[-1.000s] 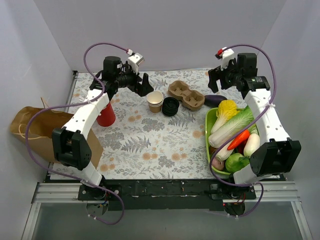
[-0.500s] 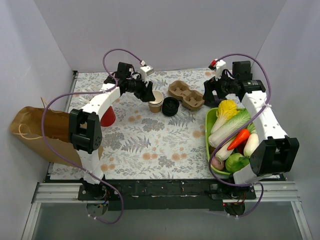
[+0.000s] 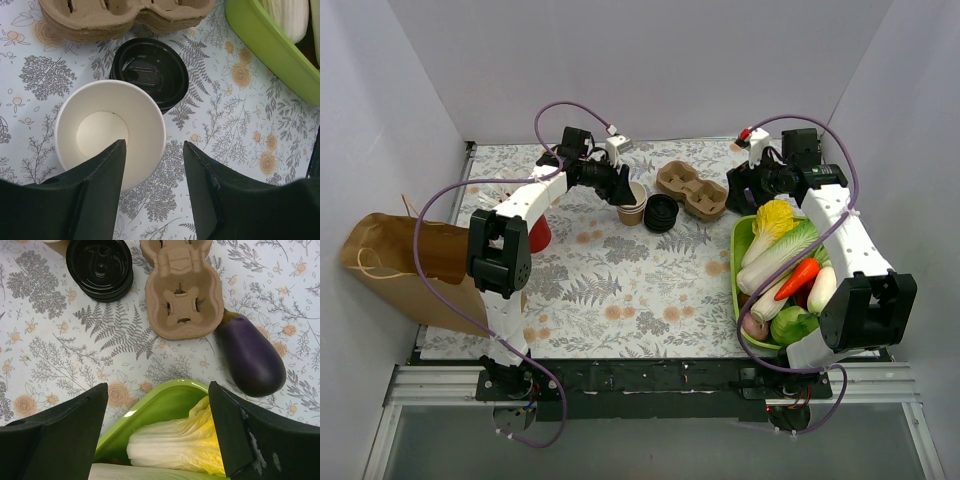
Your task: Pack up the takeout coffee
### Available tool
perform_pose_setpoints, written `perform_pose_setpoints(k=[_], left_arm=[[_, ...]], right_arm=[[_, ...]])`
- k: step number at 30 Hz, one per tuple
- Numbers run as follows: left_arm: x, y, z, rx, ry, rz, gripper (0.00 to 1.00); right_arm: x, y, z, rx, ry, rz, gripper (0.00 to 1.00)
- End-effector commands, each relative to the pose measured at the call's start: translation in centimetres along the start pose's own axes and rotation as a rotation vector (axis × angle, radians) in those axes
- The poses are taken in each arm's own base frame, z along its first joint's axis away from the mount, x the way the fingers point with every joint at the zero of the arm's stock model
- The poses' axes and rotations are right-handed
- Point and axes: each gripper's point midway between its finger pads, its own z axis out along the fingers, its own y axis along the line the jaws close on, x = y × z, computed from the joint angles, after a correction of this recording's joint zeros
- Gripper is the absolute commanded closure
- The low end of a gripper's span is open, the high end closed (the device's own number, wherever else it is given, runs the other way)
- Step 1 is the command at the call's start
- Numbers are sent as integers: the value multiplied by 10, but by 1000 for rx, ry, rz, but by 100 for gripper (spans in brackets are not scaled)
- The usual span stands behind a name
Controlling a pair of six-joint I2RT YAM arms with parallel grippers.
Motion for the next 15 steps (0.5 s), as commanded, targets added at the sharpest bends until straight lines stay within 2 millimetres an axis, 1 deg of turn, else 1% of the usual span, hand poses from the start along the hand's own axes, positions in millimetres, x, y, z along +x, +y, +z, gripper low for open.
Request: perform_pose_setpoints(k=[1,3,4,8,12,15], left_arm=[[-20,-16,-7,41,-44,45,52],[-14,-16,-5,40,-30,37,55],[-11,-16,-5,41,-25,36,58],[-9,-11,-3,18,-14,43,69],[-7,-8,-1,17,-10,54,69],[-6,-10,2,31,-7,53,70]], right_arm=[[-10,0,-5,14,-40,-34,12],[-9,-1,-4,14,-36,-30,11],[-10,-1,-4,14,-37,-31,11],[-12,-2,-4,14,-41,-30,12],[-12,-2,-3,12,-38,-29,12],[-10,-1,-3,11,-34,-29,12]])
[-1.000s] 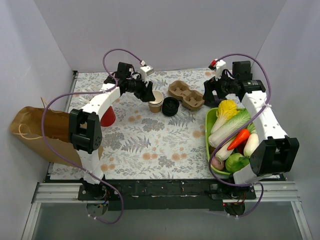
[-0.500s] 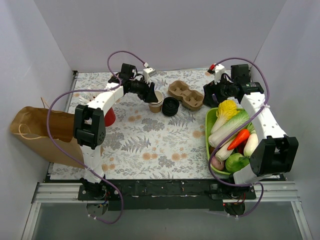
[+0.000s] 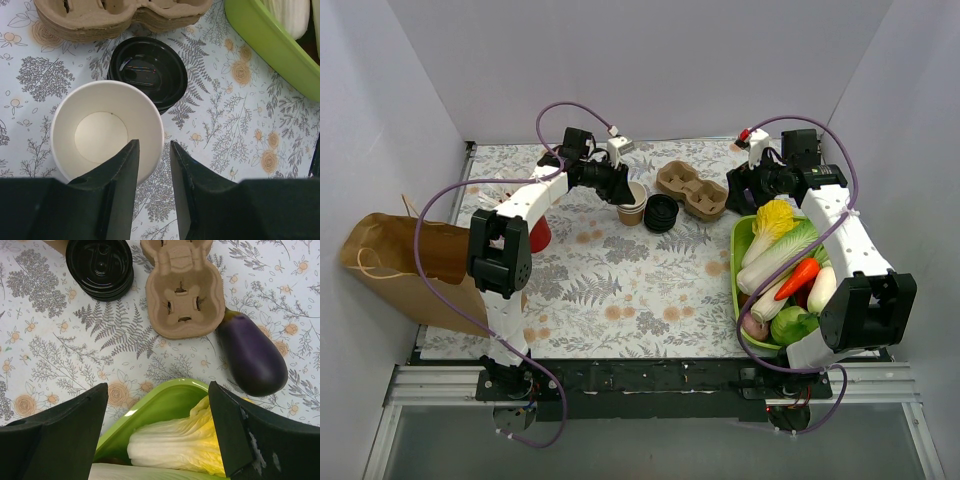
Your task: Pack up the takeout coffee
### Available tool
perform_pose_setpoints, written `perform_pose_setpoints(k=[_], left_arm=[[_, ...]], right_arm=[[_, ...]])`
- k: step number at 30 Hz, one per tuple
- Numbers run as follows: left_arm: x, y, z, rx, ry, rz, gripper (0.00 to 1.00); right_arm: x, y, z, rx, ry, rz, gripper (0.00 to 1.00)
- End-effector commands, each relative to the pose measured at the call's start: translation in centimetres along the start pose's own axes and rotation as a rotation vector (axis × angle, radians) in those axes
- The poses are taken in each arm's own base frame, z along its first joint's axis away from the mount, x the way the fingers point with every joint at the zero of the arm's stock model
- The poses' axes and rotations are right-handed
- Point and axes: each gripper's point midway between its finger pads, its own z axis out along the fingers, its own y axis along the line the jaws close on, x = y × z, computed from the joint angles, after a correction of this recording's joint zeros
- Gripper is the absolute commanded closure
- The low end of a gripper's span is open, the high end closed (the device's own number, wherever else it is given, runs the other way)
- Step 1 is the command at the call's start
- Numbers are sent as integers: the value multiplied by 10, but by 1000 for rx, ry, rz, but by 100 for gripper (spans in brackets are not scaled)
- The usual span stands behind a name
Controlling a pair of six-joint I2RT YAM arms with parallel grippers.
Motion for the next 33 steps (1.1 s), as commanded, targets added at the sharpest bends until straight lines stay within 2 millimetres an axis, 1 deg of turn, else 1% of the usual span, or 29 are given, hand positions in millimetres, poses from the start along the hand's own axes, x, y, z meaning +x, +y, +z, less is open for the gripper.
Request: perform_pose_setpoints(k=[1,9,14,21,23,33], left_arm=[[-7,-8,0,24,-10,37,69],[-2,-13,7,56,4,33,71],[1,-12,11,55,15,38,74],[4,-10,16,60,23,28,75],[3,-8,16,55,21,30,76],[-6,-10,14,55,6,36,87]], right_arm=[[-13,-3,-5,18,-42,-34,12],[-9,-2,-4,24,-36,-35,12],[-7,-3,-4,27,-32,-35,12],[-6,-4,-4,35,-29,-37,12],[-5,-5,-4,39,-26,-39,12],[-1,-4,-3,38,-18,-34,12]])
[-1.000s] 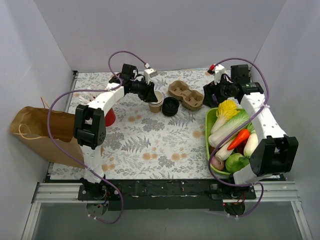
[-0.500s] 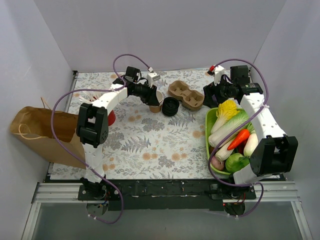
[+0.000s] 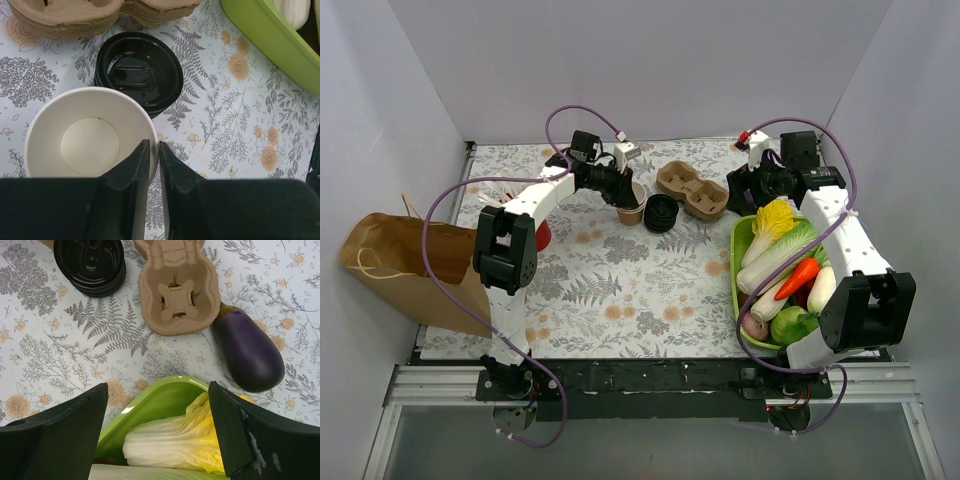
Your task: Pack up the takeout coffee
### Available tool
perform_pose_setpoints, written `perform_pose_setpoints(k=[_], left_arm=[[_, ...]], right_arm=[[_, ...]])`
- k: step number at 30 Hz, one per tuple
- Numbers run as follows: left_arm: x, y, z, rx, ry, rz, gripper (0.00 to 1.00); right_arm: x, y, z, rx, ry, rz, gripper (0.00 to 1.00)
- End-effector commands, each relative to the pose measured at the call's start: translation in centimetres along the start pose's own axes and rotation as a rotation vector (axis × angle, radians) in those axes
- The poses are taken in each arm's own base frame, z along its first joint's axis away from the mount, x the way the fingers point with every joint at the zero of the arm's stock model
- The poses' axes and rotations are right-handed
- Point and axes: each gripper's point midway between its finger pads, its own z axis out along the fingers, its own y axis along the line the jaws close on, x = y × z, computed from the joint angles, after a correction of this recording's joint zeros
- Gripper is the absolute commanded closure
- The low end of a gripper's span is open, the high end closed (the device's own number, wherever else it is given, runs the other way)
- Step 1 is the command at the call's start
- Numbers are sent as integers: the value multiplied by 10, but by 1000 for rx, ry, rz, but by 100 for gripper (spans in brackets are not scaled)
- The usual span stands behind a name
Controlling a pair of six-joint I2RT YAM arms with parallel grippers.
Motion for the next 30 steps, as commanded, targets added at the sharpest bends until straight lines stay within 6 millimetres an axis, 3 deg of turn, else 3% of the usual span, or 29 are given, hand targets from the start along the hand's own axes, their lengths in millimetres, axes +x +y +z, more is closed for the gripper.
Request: perform_pose_setpoints(k=[1,14,30], left_arm=[[-20,-7,-6,12,-36,38,90],[-21,-4,-7,-13,-31,54,100],[-67,-13,-35,-114,-111,187,100]], right_arm=[[-9,0,-6,13,-37,-33,12],[-9,-2,-4,14,-32,-23,12],[-12,-3,1,1,-30,-11,12]])
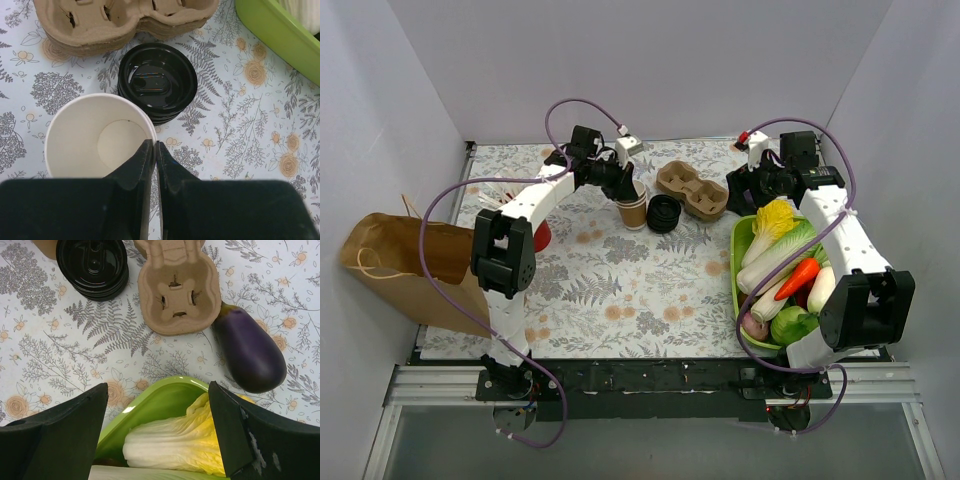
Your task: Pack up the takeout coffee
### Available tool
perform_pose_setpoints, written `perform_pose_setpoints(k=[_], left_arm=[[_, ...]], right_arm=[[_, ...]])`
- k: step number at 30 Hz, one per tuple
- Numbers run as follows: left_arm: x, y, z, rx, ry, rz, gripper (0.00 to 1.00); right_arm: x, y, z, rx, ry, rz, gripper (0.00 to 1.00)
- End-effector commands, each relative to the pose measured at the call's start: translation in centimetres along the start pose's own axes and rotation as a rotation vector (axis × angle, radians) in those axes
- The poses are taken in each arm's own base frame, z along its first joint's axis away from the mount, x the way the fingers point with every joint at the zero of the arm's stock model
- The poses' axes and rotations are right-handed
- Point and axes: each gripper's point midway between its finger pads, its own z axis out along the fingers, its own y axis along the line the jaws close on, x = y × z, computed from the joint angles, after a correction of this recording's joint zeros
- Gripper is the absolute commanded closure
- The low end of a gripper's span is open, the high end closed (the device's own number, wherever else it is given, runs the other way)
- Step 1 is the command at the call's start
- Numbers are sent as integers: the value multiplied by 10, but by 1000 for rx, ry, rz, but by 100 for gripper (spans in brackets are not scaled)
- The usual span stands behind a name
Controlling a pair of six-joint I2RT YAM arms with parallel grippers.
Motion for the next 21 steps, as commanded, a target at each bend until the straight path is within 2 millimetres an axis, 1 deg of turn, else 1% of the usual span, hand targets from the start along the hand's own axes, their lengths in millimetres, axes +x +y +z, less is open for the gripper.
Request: perform_pose_setpoints(k=[1,3,5,6,7,8,9,10,11,12,13,14,15,16,17,18,19,21], left_arm=[[-52,-11,-29,-42,-99,94,100],[-57,-12,-31,-58,-106,103,100],[-56,-12,-29,-74,-98,117,100],[-52,-6,-29,-113,-76,151,100],[-43,-6,-26,-119,-52,168,100],[-40,-8,-24,-127,-39,189,100],[-40,-6,-27,-153,-31,229,100],[-35,-5,-26,-167,-14,245,100],[-34,-9,-23,-178,-2,276,100],[-42,-7,-29,-235,-12,344,100],[-29,-8,-26,-243,8,362,100],[-30,-14,-25,-243,4,397,100],[-36,-21,-29,-245,-7,423,100],[-38,-24,-28,-241,-18,406,100],[-41,-24,-29,-251,-30,392,100],[-32,-21,-26,-252,-4,381,100],[-31,-22,-26,-246,7,389,100],[-40,-21,-30,-280,-39,371,100]], right_arm=[[-12,-2,0,0,-31,-12,12],[-12,-2,0,-1,-31,-13,12],[-11,-2,1,1,-30,-11,12],[-10,-2,1,1,-30,-11,12],[-10,-1,1,-1,-31,-10,12],[-10,-1,2,-1,-31,-10,12],[-10,-2,2,1,-31,-10,12],[-11,-2,2,0,-33,-11,12],[-10,-2,2,1,-31,-10,12],[-11,-2,1,2,-34,-12,12],[-10,-2,1,4,-31,-8,12],[-10,-2,1,6,-34,-9,12],[-9,-2,1,6,-33,-7,12],[-9,-2,1,5,-33,-6,12],[-9,-1,1,5,-34,-8,12],[-9,-1,1,4,-35,-7,12],[-9,-1,1,5,-36,-7,12],[-10,-1,1,3,-36,-7,12]])
